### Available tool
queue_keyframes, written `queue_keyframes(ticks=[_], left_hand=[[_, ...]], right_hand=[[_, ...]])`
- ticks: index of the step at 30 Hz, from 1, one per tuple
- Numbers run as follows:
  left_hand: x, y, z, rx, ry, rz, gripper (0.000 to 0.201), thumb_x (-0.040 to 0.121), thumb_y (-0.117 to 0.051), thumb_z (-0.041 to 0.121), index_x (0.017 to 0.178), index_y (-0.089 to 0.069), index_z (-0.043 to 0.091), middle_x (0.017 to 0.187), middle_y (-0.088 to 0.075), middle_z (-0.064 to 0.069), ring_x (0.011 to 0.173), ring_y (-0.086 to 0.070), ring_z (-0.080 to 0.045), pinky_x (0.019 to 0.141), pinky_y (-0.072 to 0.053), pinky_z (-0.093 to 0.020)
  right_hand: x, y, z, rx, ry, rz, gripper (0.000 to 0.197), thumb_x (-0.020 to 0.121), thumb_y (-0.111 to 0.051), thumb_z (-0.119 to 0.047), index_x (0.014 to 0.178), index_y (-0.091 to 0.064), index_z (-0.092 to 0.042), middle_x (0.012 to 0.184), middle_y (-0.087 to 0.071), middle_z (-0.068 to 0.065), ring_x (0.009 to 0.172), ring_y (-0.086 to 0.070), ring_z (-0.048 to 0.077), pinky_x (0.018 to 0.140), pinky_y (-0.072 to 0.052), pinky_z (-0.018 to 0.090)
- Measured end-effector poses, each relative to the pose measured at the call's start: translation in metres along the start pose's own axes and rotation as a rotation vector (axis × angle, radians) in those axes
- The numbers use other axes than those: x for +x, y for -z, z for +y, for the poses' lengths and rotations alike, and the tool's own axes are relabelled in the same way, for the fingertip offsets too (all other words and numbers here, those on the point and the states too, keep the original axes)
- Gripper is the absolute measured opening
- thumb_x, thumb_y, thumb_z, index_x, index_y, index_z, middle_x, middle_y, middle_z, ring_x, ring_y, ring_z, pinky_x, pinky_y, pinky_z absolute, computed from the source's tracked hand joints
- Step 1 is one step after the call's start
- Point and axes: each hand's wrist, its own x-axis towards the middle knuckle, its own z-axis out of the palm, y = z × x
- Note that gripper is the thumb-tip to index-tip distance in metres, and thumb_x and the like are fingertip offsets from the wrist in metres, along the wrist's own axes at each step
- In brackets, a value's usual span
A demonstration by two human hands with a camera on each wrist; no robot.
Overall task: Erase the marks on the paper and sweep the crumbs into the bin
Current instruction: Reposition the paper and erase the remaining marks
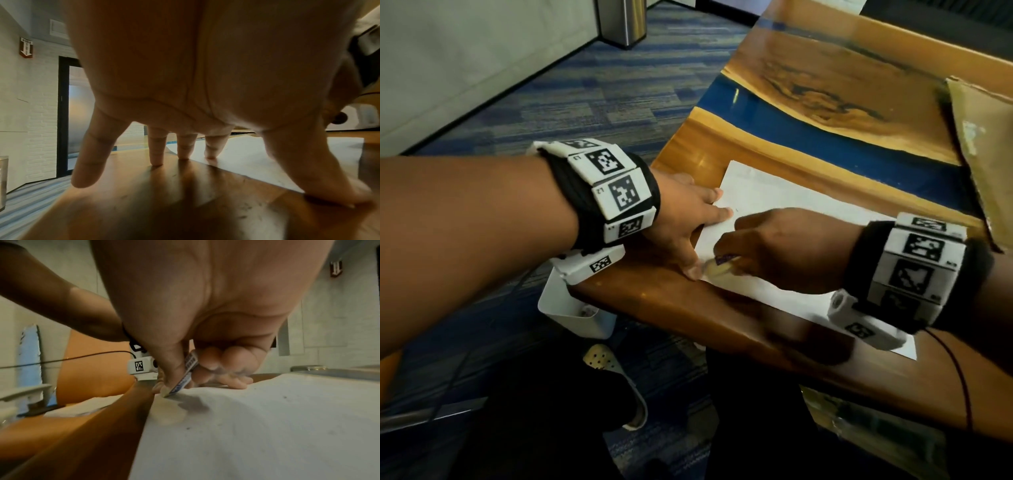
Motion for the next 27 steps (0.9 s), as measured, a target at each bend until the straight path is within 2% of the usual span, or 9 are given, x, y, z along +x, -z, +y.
queue_keyframes(ticks=[1,4,8,12,16,19,20,24,27], left_hand=[[0.001,0.001,0.001,0.007,0.004,0.002,0.118,0.069,-0.06,0.085,0.158,0.006,0.042,0.169,0.007,0.007,0.152,-0.011,-0.033,0.117,-0.027,-0.059],[0.0,0.001,0.004,0.023,0.008,0.006,0.118,0.07,-0.06,0.084,0.158,0.006,0.041,0.169,0.005,0.006,0.152,-0.013,-0.034,0.114,-0.028,-0.058],[0.0,0.005,0.004,0.018,0.0,-0.015,0.113,0.071,-0.061,0.082,0.156,0.006,0.049,0.169,0.005,0.005,0.152,-0.011,-0.036,0.115,-0.027,-0.061],[0.001,0.008,0.008,0.028,0.009,-0.036,0.113,0.07,-0.063,0.083,0.154,0.007,0.053,0.169,0.005,0.004,0.151,-0.012,-0.039,0.113,-0.029,-0.063],[0.001,0.009,0.008,0.031,0.02,-0.05,0.112,0.071,-0.064,0.081,0.154,0.006,0.053,0.169,0.007,0.004,0.152,-0.011,-0.038,0.113,-0.028,-0.062],[0.002,0.009,0.009,0.036,0.023,-0.053,0.114,0.069,-0.064,0.082,0.154,0.007,0.054,0.169,0.007,0.005,0.152,-0.011,-0.039,0.113,-0.029,-0.063],[0.002,0.009,0.009,0.036,0.025,-0.053,0.114,0.069,-0.064,0.082,0.154,0.007,0.054,0.169,0.006,0.004,0.152,-0.011,-0.039,0.113,-0.029,-0.064],[0.0,0.011,0.009,0.03,0.018,-0.061,0.112,0.071,-0.064,0.081,0.154,0.006,0.054,0.169,0.007,0.004,0.152,-0.009,-0.038,0.114,-0.027,-0.064],[-0.001,0.011,0.011,0.025,0.024,-0.06,0.112,0.072,-0.065,0.079,0.154,0.008,0.054,0.169,0.008,0.005,0.153,-0.008,-0.038,0.114,-0.027,-0.064]], right_hand=[[-0.001,0.002,0.004,-0.006,-0.02,-0.01,0.033,0.102,-0.046,-0.041,0.131,-0.058,-0.029,0.109,-0.061,-0.003,0.094,-0.06,0.018,0.081,-0.051,0.034],[-0.004,0.01,0.022,-0.047,-0.225,0.012,0.032,0.103,-0.045,-0.04,0.133,-0.055,-0.032,0.112,-0.06,-0.002,0.1,-0.06,0.021,0.083,-0.05,0.035],[-0.005,-0.001,0.006,0.017,0.003,-0.017,0.03,0.103,-0.049,-0.038,0.13,-0.058,-0.032,0.102,-0.053,-0.009,0.085,-0.053,0.012,0.075,-0.044,0.027],[-0.006,0.009,0.024,-0.023,-0.179,-0.007,0.034,0.103,-0.049,-0.036,0.136,-0.054,-0.035,0.114,-0.059,-0.005,0.101,-0.059,0.019,0.079,-0.044,0.029],[-0.005,0.0,0.009,0.011,-0.003,-0.037,0.031,0.102,-0.052,-0.034,0.132,-0.058,-0.03,0.105,-0.05,-0.011,0.086,-0.053,0.011,0.075,-0.04,0.024],[-0.005,0.009,0.023,-0.003,-0.172,-0.013,0.035,0.102,-0.048,-0.038,0.136,-0.054,-0.034,0.115,-0.06,-0.005,0.099,-0.059,0.019,0.083,-0.049,0.033],[-0.006,0.009,0.025,-0.024,-0.196,-0.009,0.035,0.103,-0.047,-0.038,0.137,-0.054,-0.034,0.117,-0.06,-0.004,0.101,-0.06,0.019,0.084,-0.049,0.032],[-0.006,0.004,0.0,0.009,-0.011,-0.072,0.031,0.103,-0.047,-0.039,0.132,-0.057,-0.032,0.104,-0.051,-0.01,0.086,-0.053,0.012,0.077,-0.044,0.026],[-0.007,0.012,0.025,-0.016,-0.226,-0.063,0.031,0.103,-0.043,-0.042,0.13,-0.056,-0.035,0.112,-0.06,-0.006,0.096,-0.058,0.018,0.086,-0.052,0.038]])
